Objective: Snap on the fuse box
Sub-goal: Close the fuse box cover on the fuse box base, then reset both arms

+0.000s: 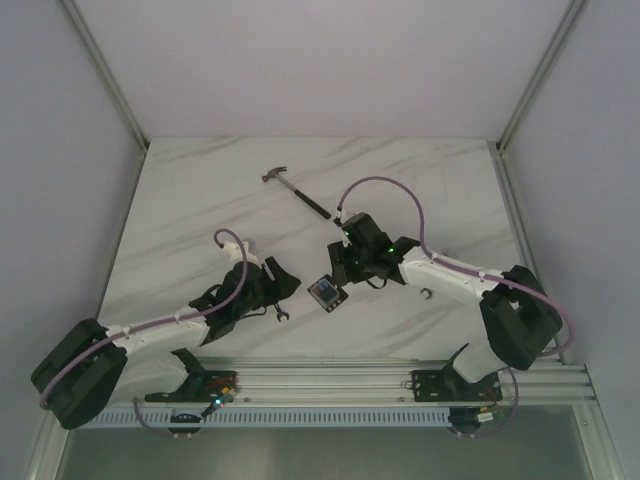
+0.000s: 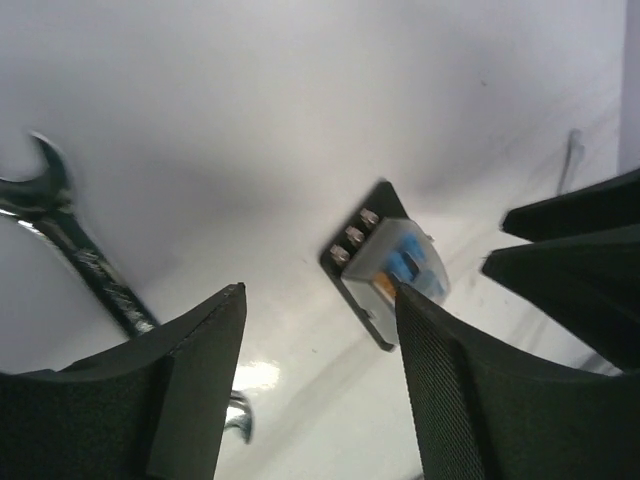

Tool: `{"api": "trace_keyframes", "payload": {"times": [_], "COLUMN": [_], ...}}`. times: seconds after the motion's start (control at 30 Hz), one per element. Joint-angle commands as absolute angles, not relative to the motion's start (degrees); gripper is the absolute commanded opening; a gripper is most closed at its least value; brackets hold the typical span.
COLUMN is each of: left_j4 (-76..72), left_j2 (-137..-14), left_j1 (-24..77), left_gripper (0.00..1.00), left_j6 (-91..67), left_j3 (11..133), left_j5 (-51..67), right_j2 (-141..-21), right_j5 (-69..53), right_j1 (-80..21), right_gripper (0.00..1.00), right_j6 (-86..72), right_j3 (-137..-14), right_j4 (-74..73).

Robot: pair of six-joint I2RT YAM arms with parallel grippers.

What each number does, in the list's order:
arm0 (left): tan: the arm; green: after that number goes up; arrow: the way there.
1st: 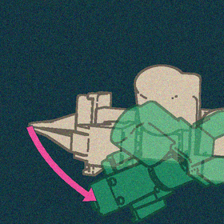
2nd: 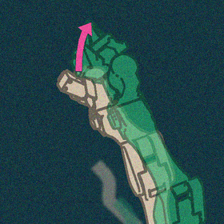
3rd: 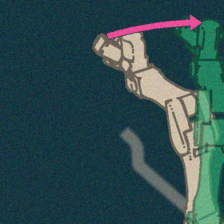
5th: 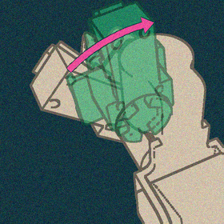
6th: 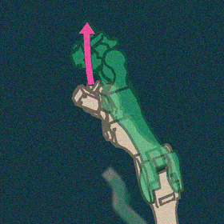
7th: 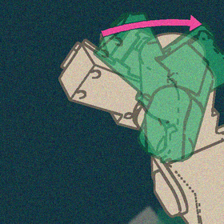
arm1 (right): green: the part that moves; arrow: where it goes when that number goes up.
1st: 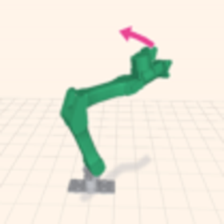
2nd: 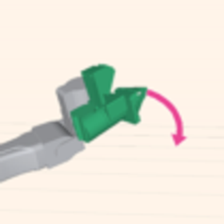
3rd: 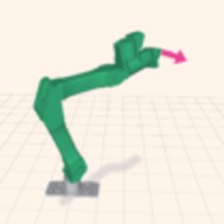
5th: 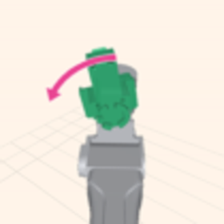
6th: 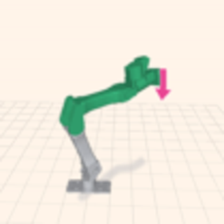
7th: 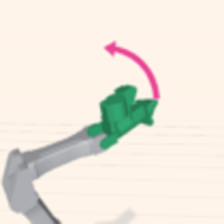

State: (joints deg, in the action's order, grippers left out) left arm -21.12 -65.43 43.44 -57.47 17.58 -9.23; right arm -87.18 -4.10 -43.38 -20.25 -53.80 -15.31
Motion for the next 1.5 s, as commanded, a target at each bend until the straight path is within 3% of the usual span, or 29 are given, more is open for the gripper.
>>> {"api": "trace_keyframes", "payload": {"times": [0.0, 0.3, 0.43, 0.57, 0.7, 1.03, 1.17, 1.23, 1.47], "left_j4": [-16.1, -7.9, -5.2, -6.5, -11.0, -46.7, -54.2, -56.2, -74.3], "left_j2": [-63.2, -53.8, -49.6, -47.2, -47.7, -59.3, -70.1, -74.1, -80.1], "left_j1": [38.8, 23.8, 17.0, 12.7, 9.8, 8.7, 8.4, 8.4, 7.4], "left_gripper": [0.72, 1.0, 1.0, 1.0, 1.0, 1.0, 1.0, 1.0, 1.0], "left_j6": [-51.3, -40.3, -35.0, -31.5, -28.6, -10.8, -5.5, -4.1, 0.3], "left_j3": [18.7, 19.1, 19.9, 18.0, 16.6, 10.4, 12.4, 13.5, 9.9], "left_j5": [-10.8, -19.7, -29.2, -43.3, -46.6, -40.9, -35.3, -31.9, -22.8], "right_j2": [-83.9, -75.1, -71.9, -70.1, -70.2, -85.6, -89.5, -87.5, -87.2], "right_j5": [7.6, 30.3, 37.7, 44.7, 39.4, 26.4, 18.5, 13.9, 11.6], "right_j1": [-41.0, -30.5, -24.8, -20.1, -15.7, -8.7, -3.2, -0.7, 0.0], "right_gripper": [0.65, 1.0, 0.99, 0.99, 0.99, 1.0, 1.0, 1.0, 1.0], "right_j6": [-20.5, -17.5, -13.6, -5.7, 0.2, 4.1, -0.5, -1.7, -1.7], "right_j3": [-51.4, -43.7, -38.1, -26.6, -14.6, -5.9, -10.3, -13.2, -13.2], "right_j4": [-12.8, -2.6, 8.4, 29.9, 57.1, 88.9, 83.3, 73.6, 73.6]}}
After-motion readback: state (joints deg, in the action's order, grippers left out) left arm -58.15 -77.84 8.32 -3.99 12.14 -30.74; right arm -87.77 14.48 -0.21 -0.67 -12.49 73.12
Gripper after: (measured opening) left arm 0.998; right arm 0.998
